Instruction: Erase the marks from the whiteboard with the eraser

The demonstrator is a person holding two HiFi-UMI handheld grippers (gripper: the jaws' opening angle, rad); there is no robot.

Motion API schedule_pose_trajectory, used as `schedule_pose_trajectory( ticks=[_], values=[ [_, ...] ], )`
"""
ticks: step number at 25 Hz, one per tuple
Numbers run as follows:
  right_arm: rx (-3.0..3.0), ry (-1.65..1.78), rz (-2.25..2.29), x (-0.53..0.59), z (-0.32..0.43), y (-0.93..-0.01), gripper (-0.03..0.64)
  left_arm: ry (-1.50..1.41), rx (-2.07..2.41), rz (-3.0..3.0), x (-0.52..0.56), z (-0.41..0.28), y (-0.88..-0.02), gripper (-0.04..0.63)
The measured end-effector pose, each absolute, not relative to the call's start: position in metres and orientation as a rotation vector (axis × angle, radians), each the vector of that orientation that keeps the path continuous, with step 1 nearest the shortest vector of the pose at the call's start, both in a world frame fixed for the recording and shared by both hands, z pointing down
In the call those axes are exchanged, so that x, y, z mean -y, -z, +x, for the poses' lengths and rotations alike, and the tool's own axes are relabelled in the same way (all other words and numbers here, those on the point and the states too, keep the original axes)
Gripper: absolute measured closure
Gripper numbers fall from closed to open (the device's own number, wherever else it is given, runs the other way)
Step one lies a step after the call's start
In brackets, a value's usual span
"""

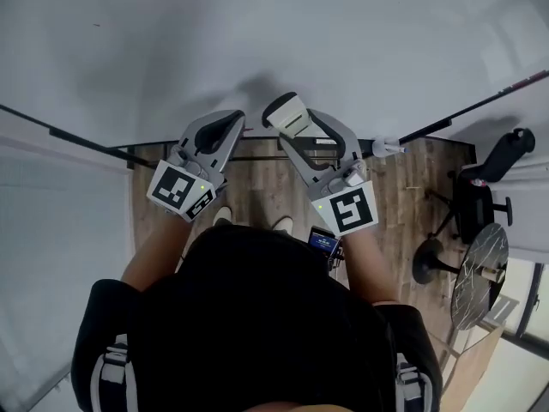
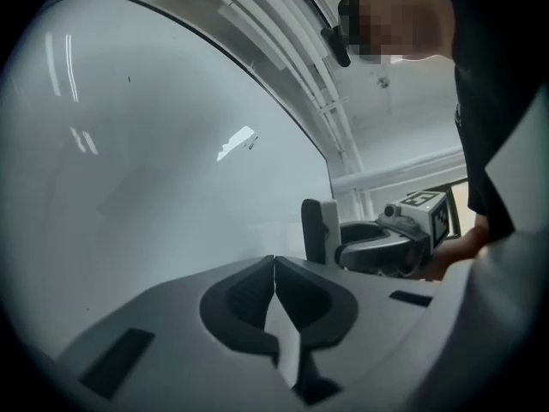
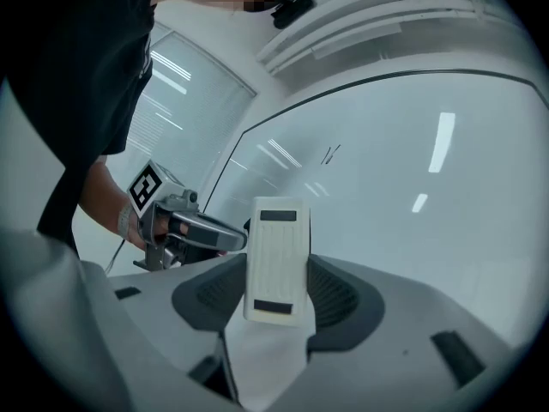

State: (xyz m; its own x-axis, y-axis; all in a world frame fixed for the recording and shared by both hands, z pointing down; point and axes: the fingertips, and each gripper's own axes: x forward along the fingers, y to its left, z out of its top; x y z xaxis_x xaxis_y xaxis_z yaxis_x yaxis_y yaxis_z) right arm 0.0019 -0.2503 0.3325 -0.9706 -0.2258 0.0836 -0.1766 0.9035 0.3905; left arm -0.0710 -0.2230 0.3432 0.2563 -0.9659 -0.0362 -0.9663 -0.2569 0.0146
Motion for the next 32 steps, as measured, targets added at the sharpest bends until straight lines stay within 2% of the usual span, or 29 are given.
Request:
schedule_pose_trajectory(
  ticks=[5, 12, 20, 25, 32],
  values=[
    [2.799, 0.890, 0.329, 0.265, -0.015, -0.305, 0.394, 0.015, -2.106, -2.299, 0.222, -0.092, -0.335, 0.589],
    [2.537, 1.378, 0.424, 0.270, -0.044, -0.212, 0.394, -0.025, -2.142, -2.242, 0.214, -0.108, -0.312, 0.589],
    [2.326, 1.558, 0.639, 0.286, -0.061, -0.098, 0.397, -0.069, -2.087, -2.226, 0.217, -0.110, -0.290, 0.589],
    [2.169, 1.603, 0.684, 0.290, -0.083, -0.103, 0.398, -0.086, -2.112, -2.229, 0.210, -0.121, -0.295, 0.589],
    [2.084, 1.531, 0.465, 0.271, -0.110, -0.205, 0.399, -0.083, -2.140, -2.214, 0.198, -0.142, -0.300, 0.589]
  ],
)
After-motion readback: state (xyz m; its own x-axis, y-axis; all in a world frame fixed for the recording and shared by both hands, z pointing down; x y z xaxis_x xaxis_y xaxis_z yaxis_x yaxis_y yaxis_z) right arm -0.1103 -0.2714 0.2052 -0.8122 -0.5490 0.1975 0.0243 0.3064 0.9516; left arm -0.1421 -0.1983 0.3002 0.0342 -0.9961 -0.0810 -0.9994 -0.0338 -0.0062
